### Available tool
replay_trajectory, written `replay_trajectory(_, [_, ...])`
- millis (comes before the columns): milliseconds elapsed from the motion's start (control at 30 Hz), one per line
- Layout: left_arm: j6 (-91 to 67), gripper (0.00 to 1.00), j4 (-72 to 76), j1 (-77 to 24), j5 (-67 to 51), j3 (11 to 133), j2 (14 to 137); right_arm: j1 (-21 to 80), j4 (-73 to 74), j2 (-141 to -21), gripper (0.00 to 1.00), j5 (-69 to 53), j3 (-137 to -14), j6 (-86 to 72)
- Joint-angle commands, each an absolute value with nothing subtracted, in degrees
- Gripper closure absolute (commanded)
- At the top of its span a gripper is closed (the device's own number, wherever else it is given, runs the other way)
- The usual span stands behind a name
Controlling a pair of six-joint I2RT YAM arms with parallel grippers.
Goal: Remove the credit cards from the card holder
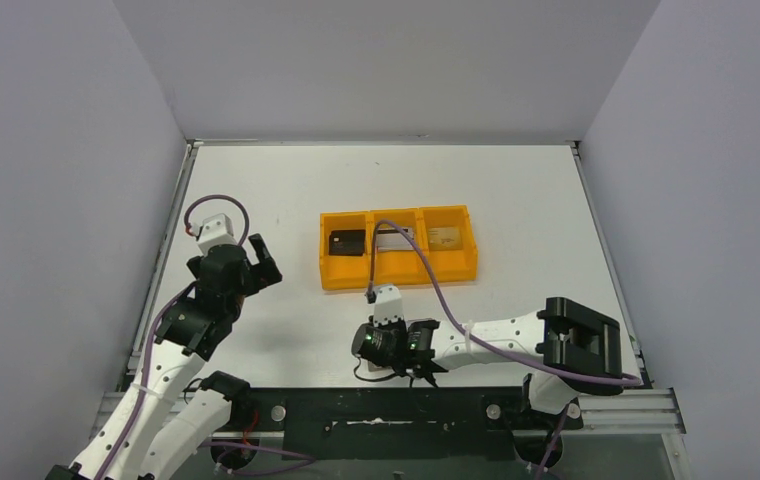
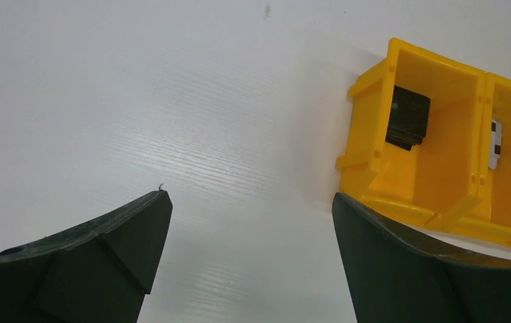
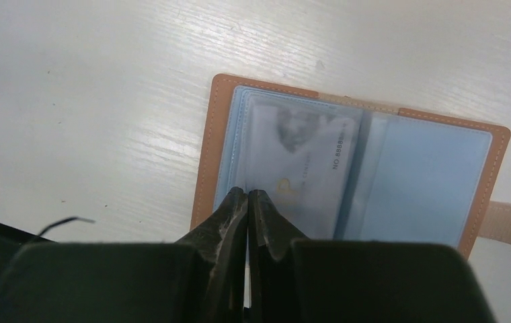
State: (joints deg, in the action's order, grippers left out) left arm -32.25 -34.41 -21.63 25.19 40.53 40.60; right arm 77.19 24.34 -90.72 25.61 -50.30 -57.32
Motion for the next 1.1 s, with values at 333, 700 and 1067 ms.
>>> replay_trajectory(333, [-39.1, 0.09, -15.0, -21.4, -6.0, 33.0, 41.5, 68.1, -1.2, -72.1, 0.95, 12.8, -33.6, -56.6])
replay_trajectory(700, [-49.4, 0.12, 10.5, -33.4, -19.9, 25.9, 57.3, 65.6, -10.1, -66.4, 0.94, 9.7, -25.0, -59.2])
replay_trajectory(1067, [-60.2, 0.21, 24.8, -44.0, -11.8, 27.4, 78.6, 64.1, -11.3, -64.1, 0.94, 9.1, -21.3, -60.2])
